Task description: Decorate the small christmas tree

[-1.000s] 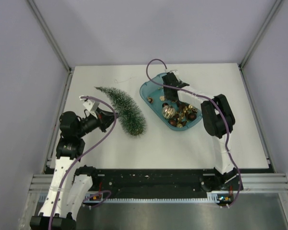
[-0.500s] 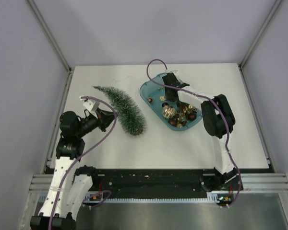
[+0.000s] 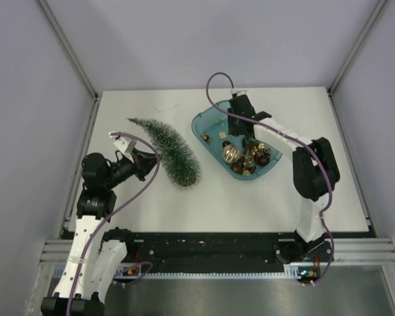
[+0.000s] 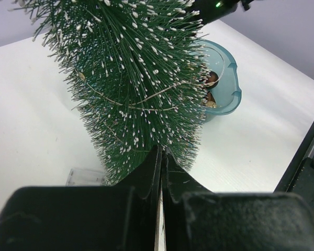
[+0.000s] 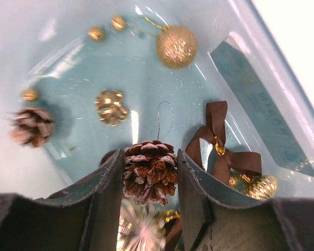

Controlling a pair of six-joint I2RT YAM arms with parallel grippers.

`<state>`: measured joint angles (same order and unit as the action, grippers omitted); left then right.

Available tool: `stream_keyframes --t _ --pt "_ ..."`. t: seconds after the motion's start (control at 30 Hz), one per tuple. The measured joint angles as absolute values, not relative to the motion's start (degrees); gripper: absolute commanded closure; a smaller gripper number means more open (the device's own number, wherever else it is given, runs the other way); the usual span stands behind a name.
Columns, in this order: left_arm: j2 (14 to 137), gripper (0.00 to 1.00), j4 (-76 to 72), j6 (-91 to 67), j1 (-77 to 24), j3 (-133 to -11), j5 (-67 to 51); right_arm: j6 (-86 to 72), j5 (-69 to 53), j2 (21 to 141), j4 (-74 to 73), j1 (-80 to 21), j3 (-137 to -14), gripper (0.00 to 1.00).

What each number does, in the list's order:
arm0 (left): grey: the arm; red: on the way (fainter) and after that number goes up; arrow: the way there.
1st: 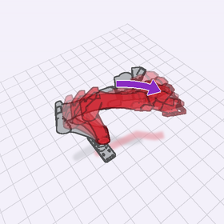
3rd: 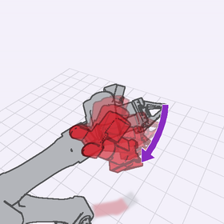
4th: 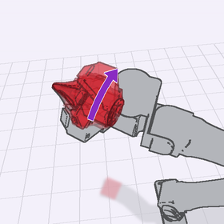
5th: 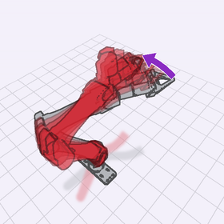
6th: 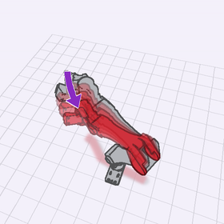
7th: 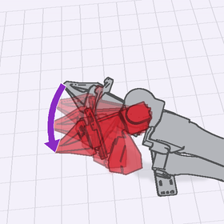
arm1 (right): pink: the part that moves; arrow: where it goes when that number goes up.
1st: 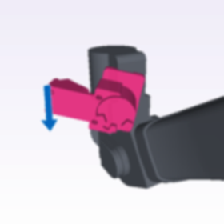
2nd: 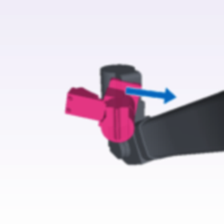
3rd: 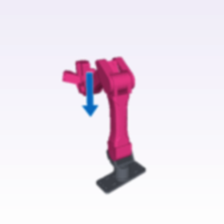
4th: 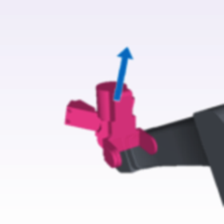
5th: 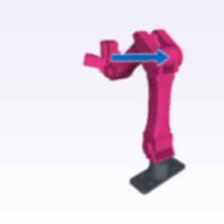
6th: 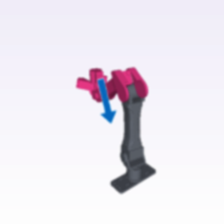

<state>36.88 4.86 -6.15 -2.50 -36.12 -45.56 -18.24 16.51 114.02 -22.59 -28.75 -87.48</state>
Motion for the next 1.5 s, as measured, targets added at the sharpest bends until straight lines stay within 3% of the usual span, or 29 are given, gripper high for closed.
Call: stream_keyframes --t 0.23,0.53,0.9,1.5 --pt "36.88 0.97 4.82 -6.44 -2.5 -36.12 -45.58 -18.98 6.85 96.44 -18.22 -28.75 -80.93 0.83" --pt "36.88 0.99 4.73 -7.16 -2.5 -36.12 -45.63 -23.11 -22.76 80.82 -5.32 -28.75 -68.38 0.8" --pt "36.86 1.0 4.71 -7.6 -2.5 -36.12 -46.28 -31.2 -48.51 79.4 10.39 -29.61 -63.44 0.8" --pt "36.86 1.0 3.95 -7.66 -2.5 -36.1 -46.7 -19.94 -52.07 89.01 -3.16 -34.3 -74.26 0.82"
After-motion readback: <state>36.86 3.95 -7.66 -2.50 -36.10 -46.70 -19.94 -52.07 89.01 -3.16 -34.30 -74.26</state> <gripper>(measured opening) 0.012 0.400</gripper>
